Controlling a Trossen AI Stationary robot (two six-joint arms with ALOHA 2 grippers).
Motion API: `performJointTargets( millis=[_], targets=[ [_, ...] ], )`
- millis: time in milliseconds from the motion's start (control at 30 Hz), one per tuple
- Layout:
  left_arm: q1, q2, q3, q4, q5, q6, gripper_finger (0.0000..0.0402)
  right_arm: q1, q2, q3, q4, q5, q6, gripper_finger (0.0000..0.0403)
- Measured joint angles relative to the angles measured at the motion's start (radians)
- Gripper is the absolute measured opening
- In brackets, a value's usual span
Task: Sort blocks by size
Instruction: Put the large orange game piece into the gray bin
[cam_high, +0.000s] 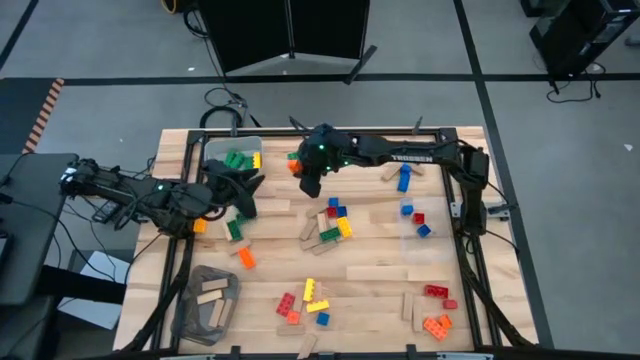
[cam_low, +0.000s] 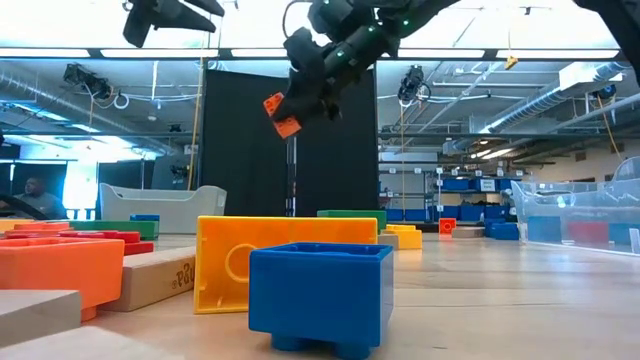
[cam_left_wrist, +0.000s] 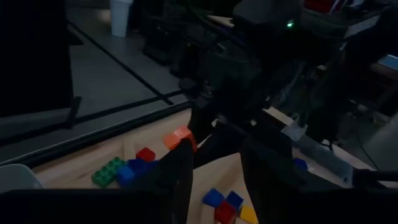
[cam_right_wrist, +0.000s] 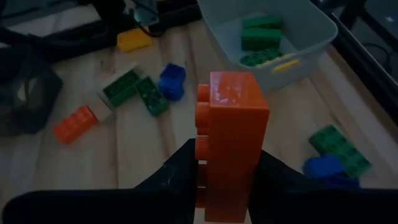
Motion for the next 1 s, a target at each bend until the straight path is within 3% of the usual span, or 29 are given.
performJointTargets(
  millis=[500,600,800,1000],
  targets=[
    [0.178,0.007,0.0,0.012,0.015,-0.046,0.0142,-0.034,-0.063,0.001,-0.041,-0.077,-0.051,0.0106],
    [0.21,0.015,0.0,0.012,0.06,-0.021,0.0142,-0.034,-0.067,0.001,-0.045,-0.079,-0.054,0.0106],
    [0.383,0.045,0.0,0.018,0.373,0.072,0.0142,-0.027,-0.068,0.001,-0.043,-0.12,-0.043,0.0106],
    [0.601,0.105,0.0,0.144,0.8,0.294,0.0142,-0.016,-0.068,0.001,-0.042,-0.121,0.033,0.0106]
  ],
)
